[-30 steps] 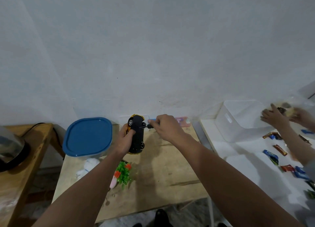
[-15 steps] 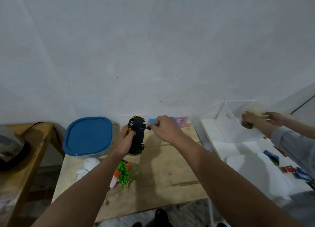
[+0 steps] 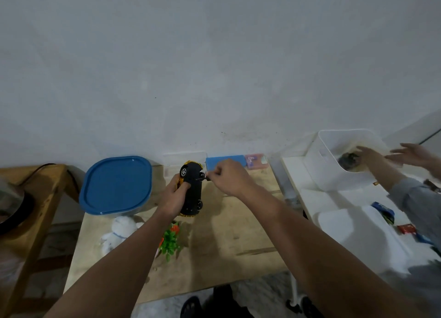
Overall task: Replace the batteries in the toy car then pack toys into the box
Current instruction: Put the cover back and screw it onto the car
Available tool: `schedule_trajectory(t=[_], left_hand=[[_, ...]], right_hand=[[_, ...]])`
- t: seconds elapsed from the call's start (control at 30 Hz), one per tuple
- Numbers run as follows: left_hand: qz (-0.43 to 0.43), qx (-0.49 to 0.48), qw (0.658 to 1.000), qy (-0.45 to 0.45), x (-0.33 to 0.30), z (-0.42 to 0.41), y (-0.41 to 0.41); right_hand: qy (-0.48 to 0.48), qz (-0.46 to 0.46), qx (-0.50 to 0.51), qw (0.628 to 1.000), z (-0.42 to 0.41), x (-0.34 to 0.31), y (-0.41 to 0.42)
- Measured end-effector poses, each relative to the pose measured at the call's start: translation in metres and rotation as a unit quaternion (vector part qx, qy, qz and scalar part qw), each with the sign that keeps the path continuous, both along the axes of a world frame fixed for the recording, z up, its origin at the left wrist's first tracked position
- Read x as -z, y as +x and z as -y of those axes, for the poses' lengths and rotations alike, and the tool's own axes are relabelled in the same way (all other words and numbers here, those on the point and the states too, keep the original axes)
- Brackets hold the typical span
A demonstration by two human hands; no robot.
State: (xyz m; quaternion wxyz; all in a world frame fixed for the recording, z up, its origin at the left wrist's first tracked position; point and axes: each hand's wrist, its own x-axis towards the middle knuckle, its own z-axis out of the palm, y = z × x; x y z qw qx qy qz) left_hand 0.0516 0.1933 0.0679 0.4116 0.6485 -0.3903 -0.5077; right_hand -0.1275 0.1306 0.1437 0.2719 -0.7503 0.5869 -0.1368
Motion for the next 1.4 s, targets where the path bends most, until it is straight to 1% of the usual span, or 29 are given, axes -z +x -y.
schedule_trajectory(t=[0.07,0.17,0.5,0.57,0.67,0.77,0.87,0.93,0.97,1.03,1.2,1.3,1.4], left_hand=[[-0.016,-0.008,1.000,0.008,0.005,0.006,-0.003],[-0.027,-0.016,0.999,0.014,0.012,0.017,-0.009],[-0.065,-0.062,0.996,0.021,0.026,0.051,-0.034],[-0.069,-0.059,0.996,0.025,0.027,0.056,-0.037],[-0.069,-0.029,0.997,0.024,0.031,0.061,-0.040],[-0.051,-0.017,0.998,0.023,0.040,0.063,-0.045],[0.002,-0.032,0.999,0.024,0.059,0.061,-0.053],[0.077,-0.029,0.996,0.036,0.078,0.057,-0.060],[0.127,-0.019,0.990,0.058,0.089,0.054,-0.064],[0.226,0.012,0.968,0.109,0.106,0.047,-0.075],[0.384,0.095,0.905,0.158,0.131,0.030,-0.110],[0.449,0.101,0.873,0.160,0.135,0.026,-0.129],[0.490,0.119,0.846,0.170,0.133,0.028,-0.139]], right_hand=[[0.005,-0.005,-0.006,1.000,0.006,0.005,-0.003],[0.039,-0.005,-0.019,0.999,0.017,0.015,-0.009],[0.066,0.010,-0.035,0.997,0.056,0.034,-0.030],[0.075,0.004,-0.050,0.996,0.062,0.038,-0.035],[0.095,-0.019,-0.065,0.993,0.068,0.046,-0.044],[0.112,-0.026,-0.076,0.990,0.073,0.060,-0.053],[0.112,-0.018,-0.056,0.992,0.074,0.077,-0.065],[0.115,-0.003,-0.028,0.993,0.073,0.091,-0.074],[0.119,0.003,-0.017,0.993,0.072,0.099,-0.079],[0.128,0.010,0.000,0.992,0.070,0.114,-0.086],[0.112,0.027,0.023,0.993,0.064,0.139,-0.094],[0.101,0.040,0.033,0.994,0.062,0.147,-0.094],[0.097,0.055,0.042,0.993,0.061,0.150,-0.094]])
